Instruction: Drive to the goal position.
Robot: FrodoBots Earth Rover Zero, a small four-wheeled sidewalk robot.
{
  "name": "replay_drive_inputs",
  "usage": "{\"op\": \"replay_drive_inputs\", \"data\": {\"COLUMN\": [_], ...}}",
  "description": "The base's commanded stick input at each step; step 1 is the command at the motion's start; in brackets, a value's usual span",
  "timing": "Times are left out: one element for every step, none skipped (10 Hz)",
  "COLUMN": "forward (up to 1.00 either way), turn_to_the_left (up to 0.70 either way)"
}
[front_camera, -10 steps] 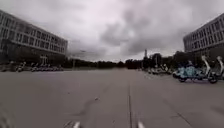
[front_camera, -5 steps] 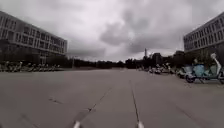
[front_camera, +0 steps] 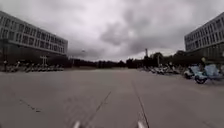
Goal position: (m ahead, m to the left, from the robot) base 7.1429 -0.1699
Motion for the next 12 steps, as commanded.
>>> {"op": "replay_drive_inputs", "data": {"forward": [1.00, 1.00, 1.00, 1.00, 1.00, 1.00, 1.00, 1.00, 1.00, 1.00, 1.00, 1.00], "turn_to_the_left": [0.00, 0.00, 0.00, 0.00, 0.00, 0.00, 0.00, 0.00, 0.00, 0.00, 0.00, 0.00]}}
